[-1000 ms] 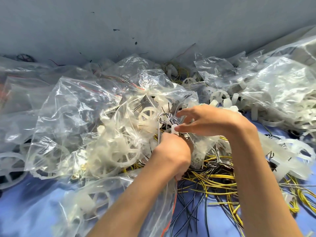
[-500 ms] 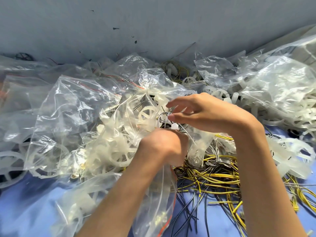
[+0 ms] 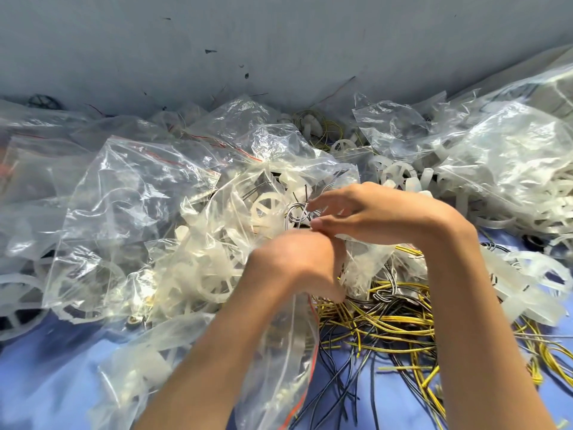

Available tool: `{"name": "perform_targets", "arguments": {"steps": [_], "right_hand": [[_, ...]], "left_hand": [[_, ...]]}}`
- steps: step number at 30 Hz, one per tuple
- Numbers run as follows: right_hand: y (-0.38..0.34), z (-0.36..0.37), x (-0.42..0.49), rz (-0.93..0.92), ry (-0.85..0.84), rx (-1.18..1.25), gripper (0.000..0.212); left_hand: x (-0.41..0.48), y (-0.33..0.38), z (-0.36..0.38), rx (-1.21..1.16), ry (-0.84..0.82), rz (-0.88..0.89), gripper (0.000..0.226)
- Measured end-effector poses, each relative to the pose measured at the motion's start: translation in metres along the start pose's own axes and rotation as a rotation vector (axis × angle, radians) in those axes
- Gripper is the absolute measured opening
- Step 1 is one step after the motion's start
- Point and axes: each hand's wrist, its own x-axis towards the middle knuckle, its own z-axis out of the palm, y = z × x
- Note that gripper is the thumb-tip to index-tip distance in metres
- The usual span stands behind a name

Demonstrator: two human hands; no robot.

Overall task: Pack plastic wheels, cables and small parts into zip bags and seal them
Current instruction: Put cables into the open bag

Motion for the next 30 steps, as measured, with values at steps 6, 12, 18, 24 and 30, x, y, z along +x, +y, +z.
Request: {"name": "perform_targets", "arguments": {"steps": [6,12,18,24,30], "right_hand": [[-0.001,0.000,0.000,-0.014,0.045,0.183,0.037],[-0.004,0.004,0.005,-0.067,0.078,0.289,0.044],[-0.002,-0.003,0.003,-0.179,0.283,0.571,0.037],[-0.007,0.000,-0.003,-0.340,0.220,0.793,0.028],[0.004,-0.005,0.003,-0.211,0.422,0.715,0.020]], "left_hand": [[-0.009,-0.036,-0.028,-0.225,0.236,0.099,0.017],[-0.012,-0.048,-0.038,-0.585,0.810,-0.026,0.018],[-0.011,-0.030,-0.048,-1.278,0.957,-0.042,0.019],[-0.021,-0.032,-0.054,-1.348,0.917,0.017,0.014],[-0.024,-0.062,-0.045,-0.916,0.758,-0.196,0.013]]}}
